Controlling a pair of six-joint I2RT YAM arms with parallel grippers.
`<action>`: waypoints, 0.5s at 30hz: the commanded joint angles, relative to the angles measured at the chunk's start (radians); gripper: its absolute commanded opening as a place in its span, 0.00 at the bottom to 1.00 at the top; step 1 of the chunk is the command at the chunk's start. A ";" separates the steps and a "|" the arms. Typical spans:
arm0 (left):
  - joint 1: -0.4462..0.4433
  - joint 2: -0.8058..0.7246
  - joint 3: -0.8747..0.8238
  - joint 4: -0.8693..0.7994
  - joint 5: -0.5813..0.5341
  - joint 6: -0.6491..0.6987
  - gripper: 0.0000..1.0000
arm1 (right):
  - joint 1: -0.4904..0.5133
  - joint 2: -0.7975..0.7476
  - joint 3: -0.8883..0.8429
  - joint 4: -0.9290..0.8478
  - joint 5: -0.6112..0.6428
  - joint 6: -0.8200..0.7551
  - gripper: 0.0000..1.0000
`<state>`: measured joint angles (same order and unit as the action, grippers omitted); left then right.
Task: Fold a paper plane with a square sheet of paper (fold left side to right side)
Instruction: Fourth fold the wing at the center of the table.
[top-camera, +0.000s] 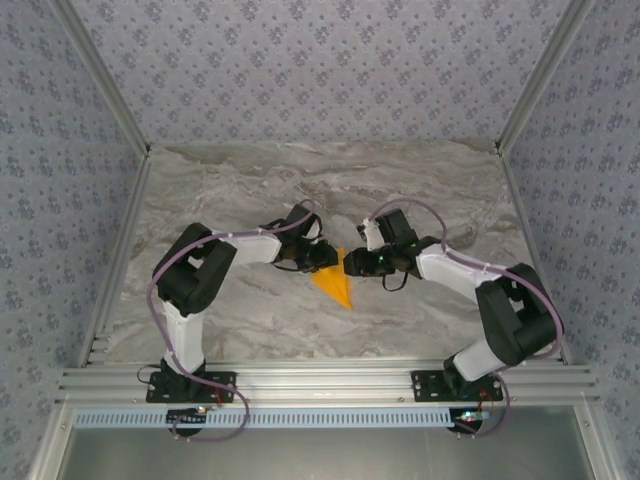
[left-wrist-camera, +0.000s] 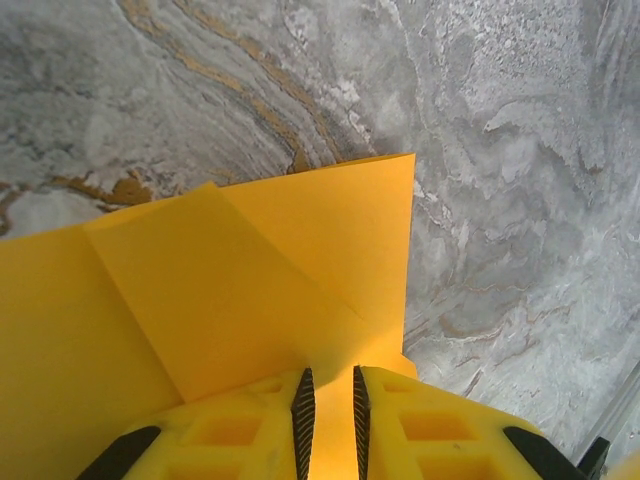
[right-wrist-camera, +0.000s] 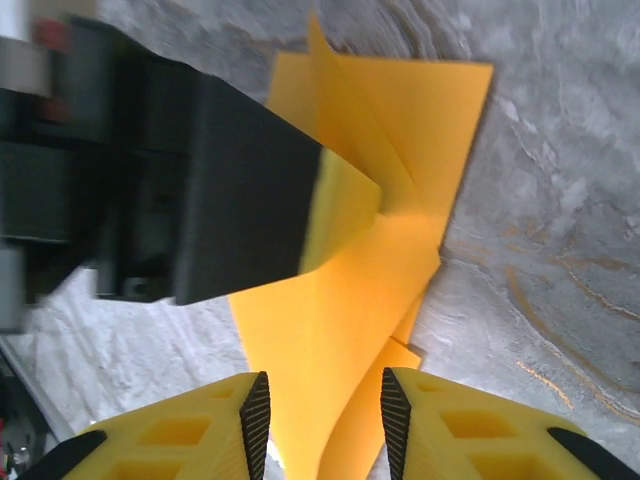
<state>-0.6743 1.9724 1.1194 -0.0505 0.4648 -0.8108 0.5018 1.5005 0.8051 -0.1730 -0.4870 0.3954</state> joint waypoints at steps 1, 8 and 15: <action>-0.004 0.048 -0.047 -0.094 -0.044 -0.002 0.21 | 0.036 -0.021 -0.010 -0.024 -0.072 0.038 0.36; -0.005 0.047 -0.045 -0.096 -0.043 -0.001 0.21 | 0.106 0.073 -0.019 0.050 -0.147 0.097 0.33; -0.005 0.044 -0.045 -0.100 -0.044 0.001 0.21 | 0.111 0.154 -0.003 -0.001 -0.114 0.075 0.33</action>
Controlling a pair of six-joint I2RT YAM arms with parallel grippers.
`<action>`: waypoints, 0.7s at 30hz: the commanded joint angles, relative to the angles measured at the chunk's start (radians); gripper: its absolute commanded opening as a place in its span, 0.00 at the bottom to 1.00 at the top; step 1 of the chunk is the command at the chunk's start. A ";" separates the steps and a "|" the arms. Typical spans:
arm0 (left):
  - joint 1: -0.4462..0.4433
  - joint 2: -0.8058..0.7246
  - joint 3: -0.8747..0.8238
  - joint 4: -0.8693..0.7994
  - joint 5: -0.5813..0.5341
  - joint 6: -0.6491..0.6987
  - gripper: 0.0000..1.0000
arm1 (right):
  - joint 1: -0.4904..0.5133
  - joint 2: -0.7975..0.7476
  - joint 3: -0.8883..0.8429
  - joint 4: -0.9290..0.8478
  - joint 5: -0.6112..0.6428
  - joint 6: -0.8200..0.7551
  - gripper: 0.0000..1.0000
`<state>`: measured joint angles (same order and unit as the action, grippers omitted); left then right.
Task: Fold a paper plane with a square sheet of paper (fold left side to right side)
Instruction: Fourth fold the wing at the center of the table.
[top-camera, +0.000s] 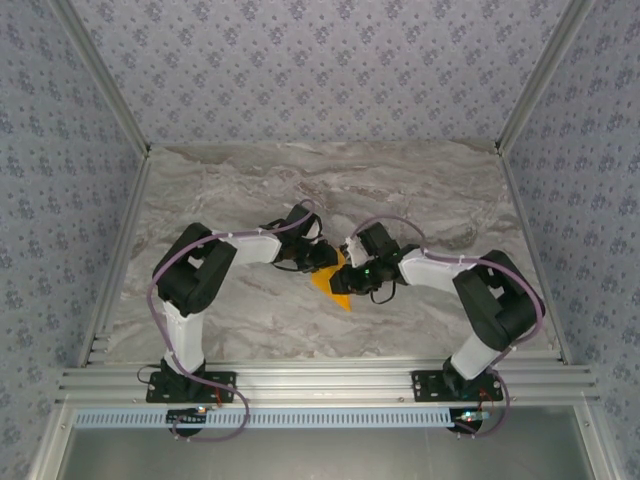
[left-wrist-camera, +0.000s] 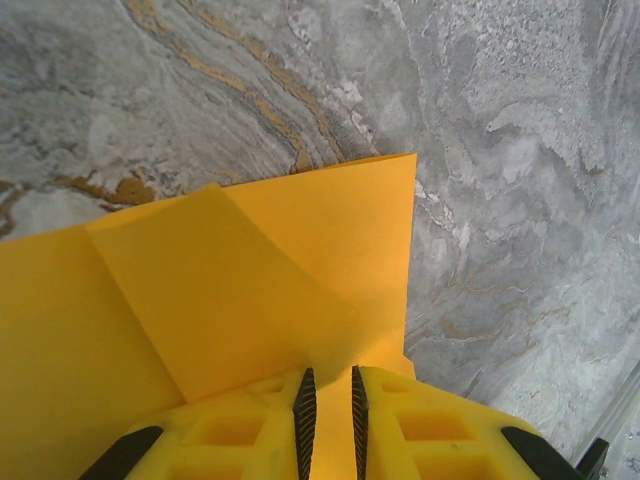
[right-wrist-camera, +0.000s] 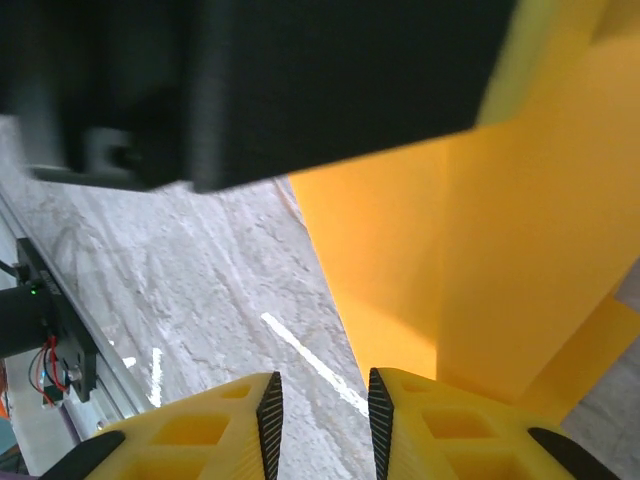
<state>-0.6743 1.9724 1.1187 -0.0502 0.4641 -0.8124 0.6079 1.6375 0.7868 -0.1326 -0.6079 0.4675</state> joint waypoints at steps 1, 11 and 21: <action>-0.005 0.045 -0.044 -0.100 -0.043 0.002 0.21 | 0.007 0.021 0.015 -0.051 0.016 -0.001 0.33; -0.005 0.048 -0.042 -0.103 -0.046 0.004 0.20 | 0.016 0.028 0.000 -0.089 0.055 -0.021 0.33; -0.005 0.052 -0.039 -0.105 -0.048 0.004 0.20 | 0.025 0.034 -0.005 -0.151 0.087 -0.038 0.33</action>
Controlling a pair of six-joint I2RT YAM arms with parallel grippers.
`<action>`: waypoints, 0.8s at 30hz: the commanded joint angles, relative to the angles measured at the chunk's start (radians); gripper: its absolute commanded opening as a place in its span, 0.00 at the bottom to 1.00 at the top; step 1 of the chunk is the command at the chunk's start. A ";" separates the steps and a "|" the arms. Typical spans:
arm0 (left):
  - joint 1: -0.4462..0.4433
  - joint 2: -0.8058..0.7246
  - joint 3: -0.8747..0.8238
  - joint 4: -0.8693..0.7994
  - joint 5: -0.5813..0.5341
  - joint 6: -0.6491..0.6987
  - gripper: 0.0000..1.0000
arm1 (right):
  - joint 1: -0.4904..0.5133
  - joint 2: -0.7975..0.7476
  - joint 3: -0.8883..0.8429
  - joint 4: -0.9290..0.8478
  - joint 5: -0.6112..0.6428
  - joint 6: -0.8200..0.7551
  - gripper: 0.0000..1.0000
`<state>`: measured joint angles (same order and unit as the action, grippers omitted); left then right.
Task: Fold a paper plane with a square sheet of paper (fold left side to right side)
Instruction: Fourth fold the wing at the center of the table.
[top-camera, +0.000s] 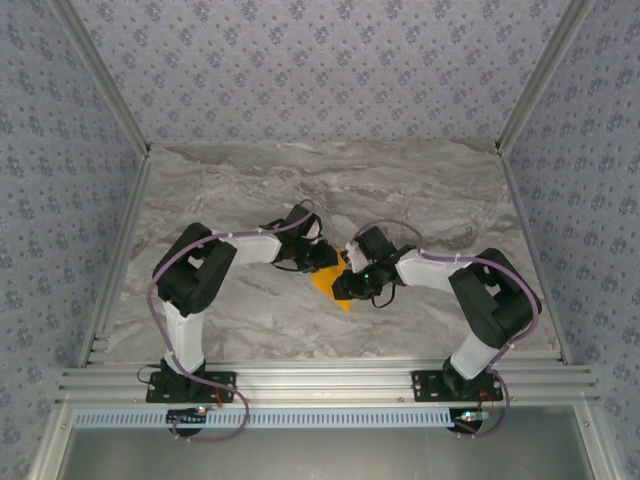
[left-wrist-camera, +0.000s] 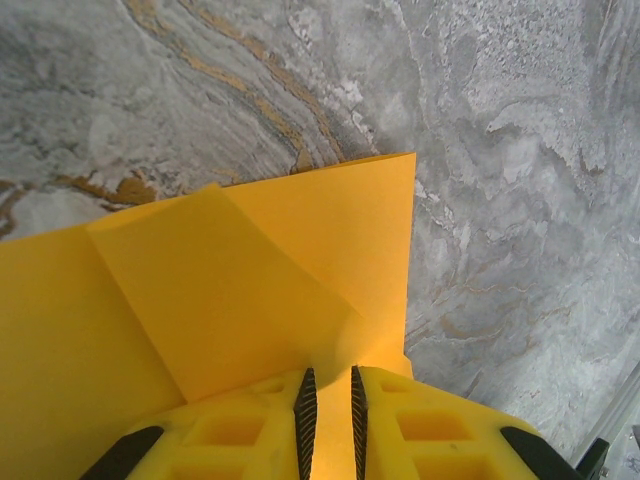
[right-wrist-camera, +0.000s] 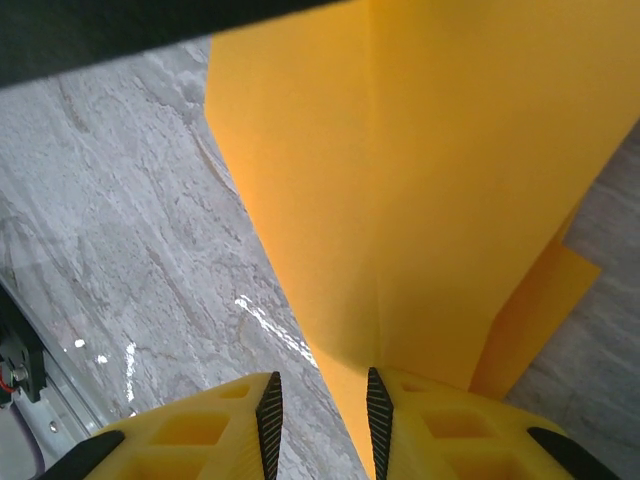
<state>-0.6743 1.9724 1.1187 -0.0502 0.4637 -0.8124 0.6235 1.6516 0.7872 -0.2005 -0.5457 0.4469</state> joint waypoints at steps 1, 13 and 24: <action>-0.005 0.052 -0.039 -0.105 -0.048 0.004 0.20 | 0.009 0.021 -0.007 -0.090 0.027 -0.017 0.33; -0.005 0.054 -0.039 -0.106 -0.051 0.006 0.20 | 0.031 0.015 -0.025 -0.164 0.044 -0.030 0.30; -0.002 0.056 -0.040 -0.106 -0.051 0.007 0.20 | 0.050 -0.005 -0.059 -0.206 0.051 -0.020 0.24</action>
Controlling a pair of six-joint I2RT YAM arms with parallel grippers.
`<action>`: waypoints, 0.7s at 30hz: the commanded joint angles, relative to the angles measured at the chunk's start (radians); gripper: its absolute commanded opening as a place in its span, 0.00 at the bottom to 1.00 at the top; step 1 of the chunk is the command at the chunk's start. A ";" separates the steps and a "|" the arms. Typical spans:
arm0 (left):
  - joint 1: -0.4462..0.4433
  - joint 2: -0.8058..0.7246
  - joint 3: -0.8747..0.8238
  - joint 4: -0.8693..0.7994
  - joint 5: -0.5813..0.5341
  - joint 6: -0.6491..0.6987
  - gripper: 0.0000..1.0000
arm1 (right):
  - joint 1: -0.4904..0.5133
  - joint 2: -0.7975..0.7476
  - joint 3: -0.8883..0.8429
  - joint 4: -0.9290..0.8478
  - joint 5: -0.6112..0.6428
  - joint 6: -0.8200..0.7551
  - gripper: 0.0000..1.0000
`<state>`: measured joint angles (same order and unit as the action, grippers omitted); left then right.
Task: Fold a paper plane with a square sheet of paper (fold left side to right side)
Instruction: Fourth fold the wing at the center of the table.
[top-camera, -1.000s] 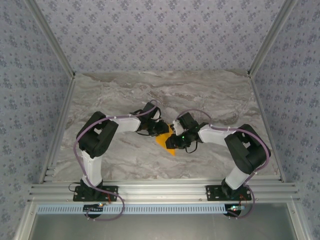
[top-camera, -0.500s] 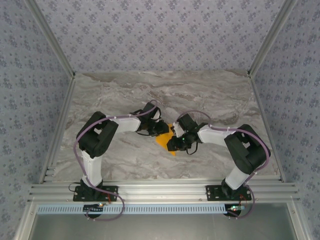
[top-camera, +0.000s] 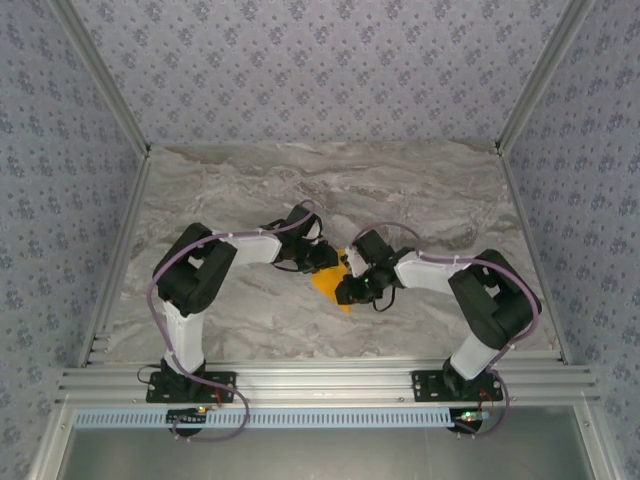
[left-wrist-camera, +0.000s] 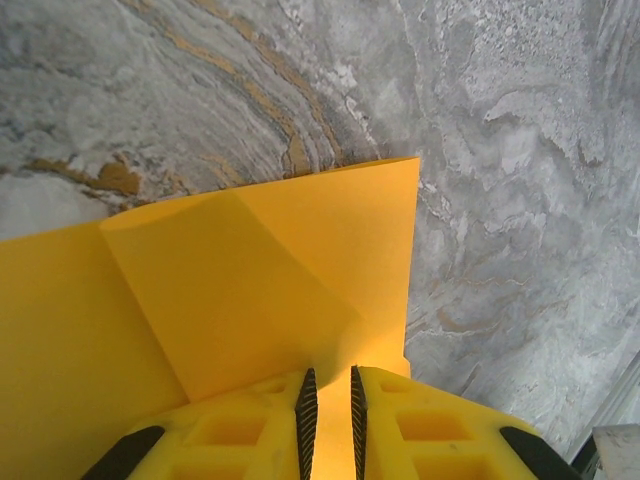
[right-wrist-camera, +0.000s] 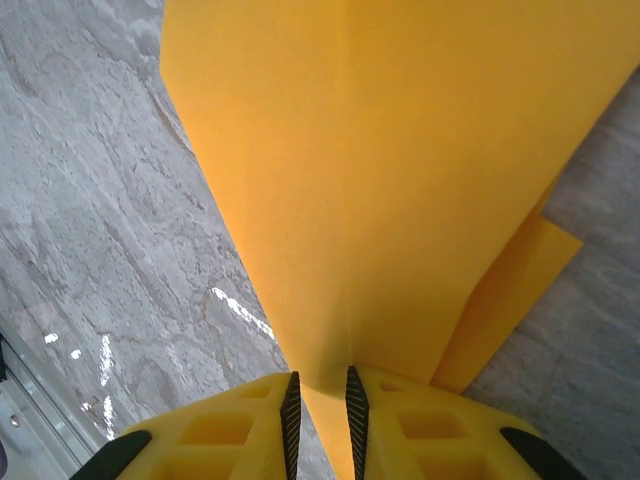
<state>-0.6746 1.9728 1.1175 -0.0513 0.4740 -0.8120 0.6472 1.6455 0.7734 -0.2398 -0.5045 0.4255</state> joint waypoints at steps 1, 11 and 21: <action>-0.002 0.054 -0.039 -0.106 -0.062 0.005 0.20 | 0.026 -0.007 -0.050 -0.176 0.016 0.001 0.23; -0.002 0.055 -0.039 -0.106 -0.064 0.006 0.20 | 0.036 -0.039 -0.090 -0.211 0.017 0.000 0.22; -0.001 0.054 -0.038 -0.108 -0.066 0.006 0.20 | 0.042 -0.082 -0.112 -0.237 0.031 0.002 0.21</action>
<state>-0.6811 1.9728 1.1156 -0.0559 0.4904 -0.8127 0.6685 1.5661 0.7052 -0.2832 -0.4797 0.4255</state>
